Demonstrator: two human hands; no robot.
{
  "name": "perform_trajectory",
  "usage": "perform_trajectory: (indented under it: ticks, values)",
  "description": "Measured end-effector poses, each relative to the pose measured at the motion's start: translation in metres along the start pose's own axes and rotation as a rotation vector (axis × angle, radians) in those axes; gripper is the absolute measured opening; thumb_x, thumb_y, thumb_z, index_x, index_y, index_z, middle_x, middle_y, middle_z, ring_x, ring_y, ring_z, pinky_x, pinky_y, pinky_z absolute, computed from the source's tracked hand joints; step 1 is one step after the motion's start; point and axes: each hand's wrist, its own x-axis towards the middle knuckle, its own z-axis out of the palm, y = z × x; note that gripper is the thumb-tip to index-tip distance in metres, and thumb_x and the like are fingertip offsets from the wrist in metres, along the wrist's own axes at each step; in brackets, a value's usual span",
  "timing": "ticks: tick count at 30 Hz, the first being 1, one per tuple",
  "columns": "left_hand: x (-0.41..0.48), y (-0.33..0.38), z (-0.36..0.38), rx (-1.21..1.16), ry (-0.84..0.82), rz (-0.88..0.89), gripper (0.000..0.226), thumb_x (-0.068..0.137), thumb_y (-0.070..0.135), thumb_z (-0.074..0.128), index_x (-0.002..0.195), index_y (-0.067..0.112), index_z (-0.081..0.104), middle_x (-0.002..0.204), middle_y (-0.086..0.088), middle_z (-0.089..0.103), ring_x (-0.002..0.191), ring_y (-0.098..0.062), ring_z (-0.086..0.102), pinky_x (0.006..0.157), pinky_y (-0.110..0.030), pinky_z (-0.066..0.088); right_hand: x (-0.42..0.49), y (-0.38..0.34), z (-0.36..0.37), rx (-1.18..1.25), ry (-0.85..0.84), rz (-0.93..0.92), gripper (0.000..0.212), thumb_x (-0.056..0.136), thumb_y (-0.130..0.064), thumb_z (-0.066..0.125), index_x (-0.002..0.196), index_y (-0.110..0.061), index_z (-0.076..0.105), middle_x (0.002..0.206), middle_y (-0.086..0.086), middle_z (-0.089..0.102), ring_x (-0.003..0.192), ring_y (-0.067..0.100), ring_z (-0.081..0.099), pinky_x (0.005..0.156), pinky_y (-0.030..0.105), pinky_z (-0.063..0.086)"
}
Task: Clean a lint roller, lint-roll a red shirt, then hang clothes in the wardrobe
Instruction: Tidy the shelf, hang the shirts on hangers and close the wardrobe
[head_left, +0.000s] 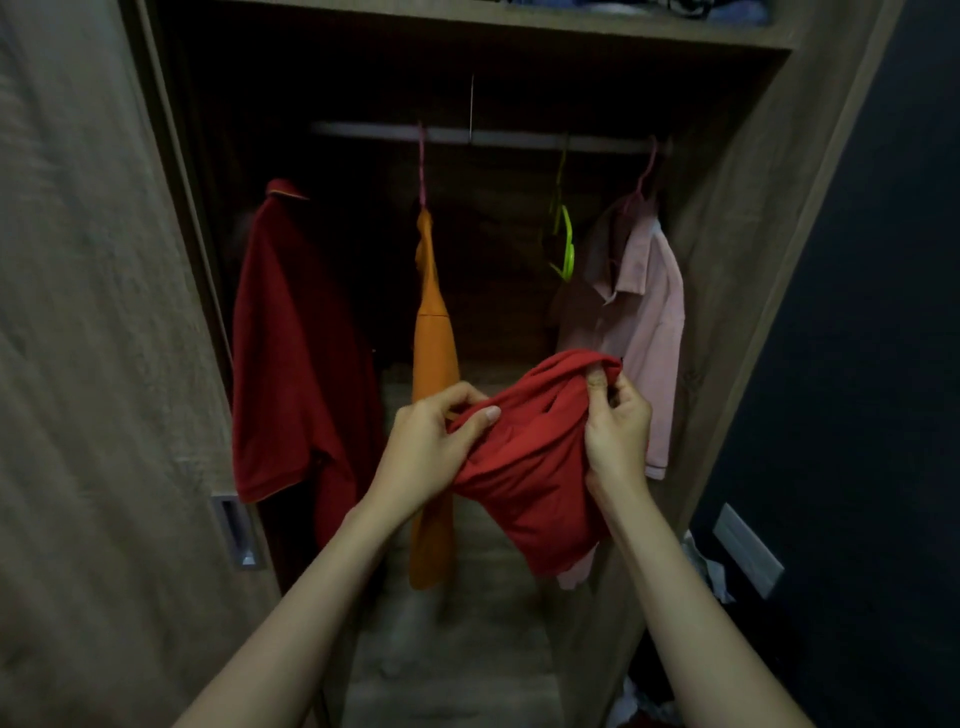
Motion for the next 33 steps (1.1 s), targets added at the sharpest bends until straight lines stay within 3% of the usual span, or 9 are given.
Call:
perform_trajectory:
  ticks: [4,9,12,15,21,24,27,30,33]
  values:
    - [0.021,0.0,-0.007,-0.008,0.069,-0.099,0.011,0.088,0.026,0.067,0.082,0.016,0.068,0.075,0.001,0.071,0.065,-0.008,0.06,0.06,-0.017,0.041,0.005,0.001,-0.015,-0.043,-0.144,-0.057,0.02,0.094,-0.013,0.054,0.108,-0.022,0.065,0.103,-0.005,0.069,0.092,-0.007,0.062,0.082,0.013,0.048]
    - [0.049,-0.004,-0.006,-0.1,0.151,-0.236,0.013,0.087,0.022,0.067,0.074,0.023,0.064,0.065,0.01,0.061,0.059,0.005,0.052,0.057,-0.01,0.037,0.016,0.01,-0.031,-0.38,-0.366,-0.217,0.036,0.091,-0.008,0.059,0.126,-0.019,0.057,0.126,0.002,0.061,0.119,0.007,0.054,0.104,0.025,0.042]
    - [0.057,-0.008,-0.003,-0.116,0.173,-0.236,0.013,0.089,0.023,0.065,0.076,0.025,0.063,0.068,0.01,0.061,0.064,0.002,0.052,0.062,-0.015,0.037,0.013,0.001,-0.027,-0.324,-0.449,-0.158,0.053,0.092,-0.01,0.058,0.14,-0.025,0.043,0.135,-0.007,0.053,0.122,-0.003,0.048,0.1,0.012,0.039]
    - [0.061,-0.009,-0.005,-0.119,0.163,-0.165,0.008,0.089,0.022,0.064,0.082,0.022,0.066,0.074,0.01,0.064,0.07,0.0,0.056,0.065,-0.012,0.04,0.006,-0.008,-0.014,-0.209,-0.493,-0.116,0.046,0.092,-0.015,0.059,0.136,-0.022,0.047,0.129,-0.005,0.057,0.115,-0.005,0.053,0.093,0.009,0.041]
    - [0.059,-0.001,0.003,-0.136,0.12,-0.037,0.019,0.089,0.023,0.066,0.074,0.034,0.063,0.073,0.017,0.067,0.07,0.003,0.06,0.074,-0.024,0.048,0.006,-0.002,0.016,-0.167,-0.24,-0.183,0.007,0.088,-0.022,0.065,0.093,-0.022,0.069,0.096,0.003,0.07,0.093,0.006,0.064,0.086,0.028,0.049]
    - [0.056,-0.002,0.005,-0.201,0.123,0.0,0.013,0.09,0.025,0.065,0.078,0.03,0.064,0.077,0.015,0.068,0.076,-0.001,0.062,0.077,-0.028,0.049,0.011,-0.003,0.017,-0.142,-0.134,-0.207,0.011,0.092,-0.023,0.057,0.087,-0.029,0.065,0.091,0.002,0.067,0.09,0.005,0.063,0.085,0.026,0.047]
    - [0.05,0.002,0.008,-0.233,0.107,0.08,0.011,0.093,0.025,0.062,0.084,0.02,0.066,0.08,0.01,0.068,0.079,-0.001,0.062,0.076,-0.026,0.048,0.012,-0.009,0.018,-0.055,-0.147,-0.179,0.02,0.097,-0.021,0.048,0.093,-0.017,0.067,0.095,-0.003,0.072,0.097,0.008,0.066,0.092,0.027,0.05]
    - [0.045,0.006,0.011,-0.229,0.056,0.187,0.011,0.091,0.023,0.065,0.091,0.012,0.067,0.086,0.004,0.069,0.082,-0.008,0.064,0.077,-0.025,0.048,0.013,-0.011,0.02,-0.024,-0.093,-0.157,0.024,0.1,-0.019,0.044,0.085,-0.013,0.062,0.08,-0.009,0.073,0.084,0.004,0.068,0.082,0.024,0.053]
    - [0.043,-0.002,0.009,-0.128,0.006,0.282,0.023,0.087,0.024,0.07,0.109,0.017,0.069,0.1,0.004,0.067,0.095,-0.007,0.062,0.084,-0.018,0.045,0.016,-0.008,0.021,-0.039,-0.013,-0.128,0.028,0.099,-0.027,0.045,0.085,-0.009,0.061,0.082,0.007,0.071,0.08,0.016,0.067,0.079,0.029,0.052]
